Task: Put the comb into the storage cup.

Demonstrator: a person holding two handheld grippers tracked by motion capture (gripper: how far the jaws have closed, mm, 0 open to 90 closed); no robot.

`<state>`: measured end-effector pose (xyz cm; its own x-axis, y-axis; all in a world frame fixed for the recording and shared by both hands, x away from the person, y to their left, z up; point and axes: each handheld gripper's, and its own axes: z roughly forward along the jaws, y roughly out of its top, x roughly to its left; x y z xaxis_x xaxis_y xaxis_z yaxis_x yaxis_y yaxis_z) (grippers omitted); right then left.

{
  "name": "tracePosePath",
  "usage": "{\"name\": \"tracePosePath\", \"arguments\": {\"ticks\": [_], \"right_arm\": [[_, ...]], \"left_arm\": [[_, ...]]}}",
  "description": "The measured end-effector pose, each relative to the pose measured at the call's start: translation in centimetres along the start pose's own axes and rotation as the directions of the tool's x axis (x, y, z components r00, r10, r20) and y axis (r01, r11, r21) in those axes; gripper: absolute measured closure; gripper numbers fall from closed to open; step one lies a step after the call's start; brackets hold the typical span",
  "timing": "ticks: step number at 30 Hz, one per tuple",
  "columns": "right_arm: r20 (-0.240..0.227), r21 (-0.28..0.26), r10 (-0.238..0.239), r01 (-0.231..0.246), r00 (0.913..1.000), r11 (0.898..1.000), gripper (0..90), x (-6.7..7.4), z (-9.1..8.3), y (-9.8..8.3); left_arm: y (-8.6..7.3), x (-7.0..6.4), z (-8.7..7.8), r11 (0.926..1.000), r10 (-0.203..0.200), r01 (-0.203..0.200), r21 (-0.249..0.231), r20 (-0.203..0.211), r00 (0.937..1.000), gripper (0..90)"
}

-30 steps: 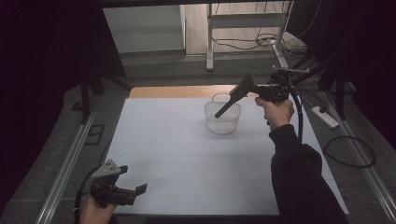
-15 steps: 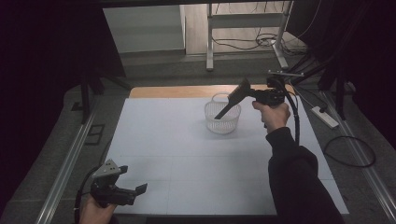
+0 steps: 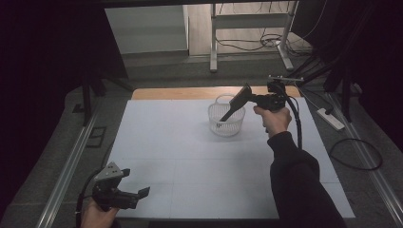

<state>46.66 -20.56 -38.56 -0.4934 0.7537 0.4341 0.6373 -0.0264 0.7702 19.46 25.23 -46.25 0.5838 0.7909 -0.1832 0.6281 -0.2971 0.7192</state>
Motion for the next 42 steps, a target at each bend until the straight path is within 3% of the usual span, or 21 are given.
{"name": "tracePosePath", "arguments": {"ticks": [17,25,29,42], "right_arm": [[-0.01,0.02,0.036,-0.036,0.9993,0.999,83.5,-0.8,1.5,-1.0],[0.043,0.026,0.038,-0.039,0.9984,0.999,80.7,-1.6,1.7,-1.2],[0.097,0.037,0.0,-0.004,0.9952,0.999,77.4,-1.6,1.9,-1.4],[0.145,0.048,-0.005,-0.002,0.9894,0.999,73.2,-2.6,2.1,-1.4]], "left_arm": [[0.0,0.0,0.1,1.0,-0.001,0.001,0.002,0.001,1.0,0.0],[0.0,0.0,0.1,1.0,-0.001,0.001,0.006,0.003,1.0,0.0],[0.0,0.0,0.1,1.0,-0.002,0.002,0.007,0.003,1.0,0.0],[0.0,0.0,0.1,1.0,-0.003,0.003,0.007,0.002,1.0,0.0]]}}
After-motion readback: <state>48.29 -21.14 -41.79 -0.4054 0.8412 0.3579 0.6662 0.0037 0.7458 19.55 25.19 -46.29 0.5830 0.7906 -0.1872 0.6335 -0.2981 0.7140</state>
